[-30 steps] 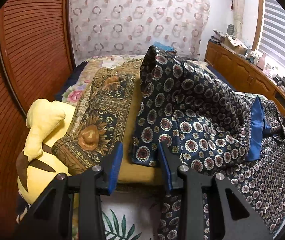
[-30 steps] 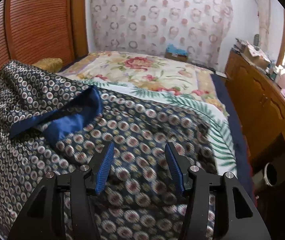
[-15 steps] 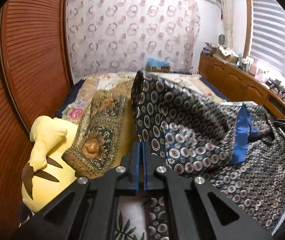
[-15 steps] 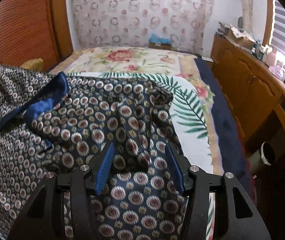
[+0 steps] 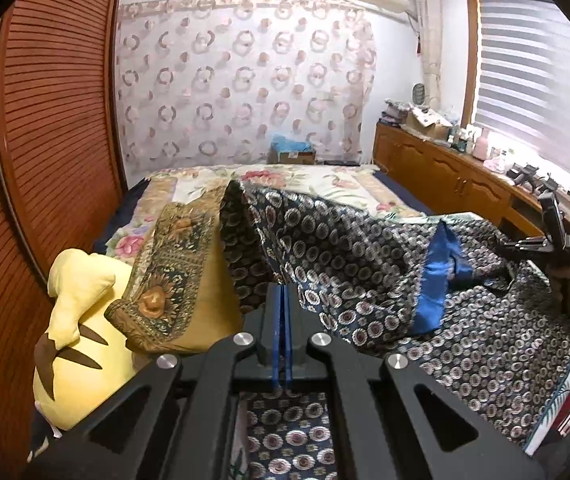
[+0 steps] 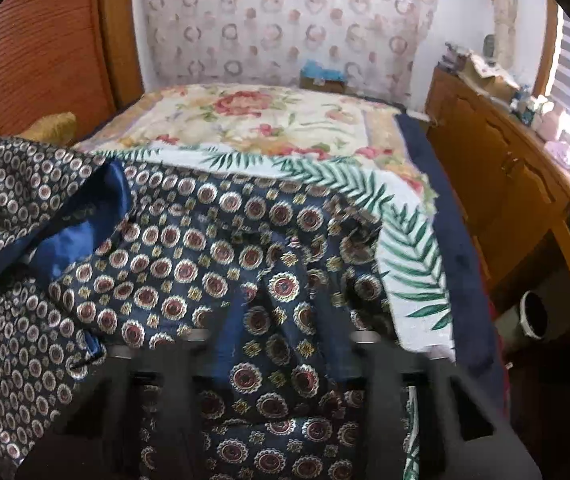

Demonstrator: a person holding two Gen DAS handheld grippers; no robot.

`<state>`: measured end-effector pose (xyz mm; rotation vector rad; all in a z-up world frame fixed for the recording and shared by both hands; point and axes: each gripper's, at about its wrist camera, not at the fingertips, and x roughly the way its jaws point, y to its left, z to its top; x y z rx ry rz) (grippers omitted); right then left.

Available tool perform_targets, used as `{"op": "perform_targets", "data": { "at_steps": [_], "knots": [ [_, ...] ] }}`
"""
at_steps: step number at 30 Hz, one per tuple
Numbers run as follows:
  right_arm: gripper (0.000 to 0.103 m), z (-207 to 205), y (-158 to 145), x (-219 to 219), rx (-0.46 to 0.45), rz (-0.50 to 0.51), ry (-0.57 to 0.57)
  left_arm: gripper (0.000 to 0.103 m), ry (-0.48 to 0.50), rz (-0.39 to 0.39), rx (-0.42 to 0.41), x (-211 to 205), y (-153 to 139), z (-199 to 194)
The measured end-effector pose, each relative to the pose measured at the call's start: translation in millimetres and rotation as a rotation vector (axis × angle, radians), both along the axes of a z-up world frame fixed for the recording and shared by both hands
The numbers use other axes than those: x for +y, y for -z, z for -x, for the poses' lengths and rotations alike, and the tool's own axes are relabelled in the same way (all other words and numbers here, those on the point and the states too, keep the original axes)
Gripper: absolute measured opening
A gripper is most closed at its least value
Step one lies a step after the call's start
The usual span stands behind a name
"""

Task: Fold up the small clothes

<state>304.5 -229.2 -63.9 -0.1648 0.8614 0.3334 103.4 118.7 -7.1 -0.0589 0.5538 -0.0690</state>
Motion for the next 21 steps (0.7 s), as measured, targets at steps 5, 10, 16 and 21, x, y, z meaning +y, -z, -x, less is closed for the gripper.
{"op": "perform_targets", "data": {
  "at_steps": [5, 10, 16, 21],
  "knots": [
    [0.000, 31, -14, -9, -0.090, -0.051, -0.036, 0.000, 0.005, 0.025, -0.036, -4, -11, 17],
    [0.000, 75, -37, -33, -0.188, -0.103, -0.031, 0.000, -0.009, 0.052, -0.064, 1, -13, 42],
    [0.000, 132, -39, -73, -0.226, -0.173, 0.010, 0.000, -0.051, 0.081, -0.037, 20, 2, 65],
    [0.000, 173, -30, -98, -0.192, -0.207, 0.023, 0.000, -0.092, 0.124, 0.011, 37, 18, 80]
  ]
}}
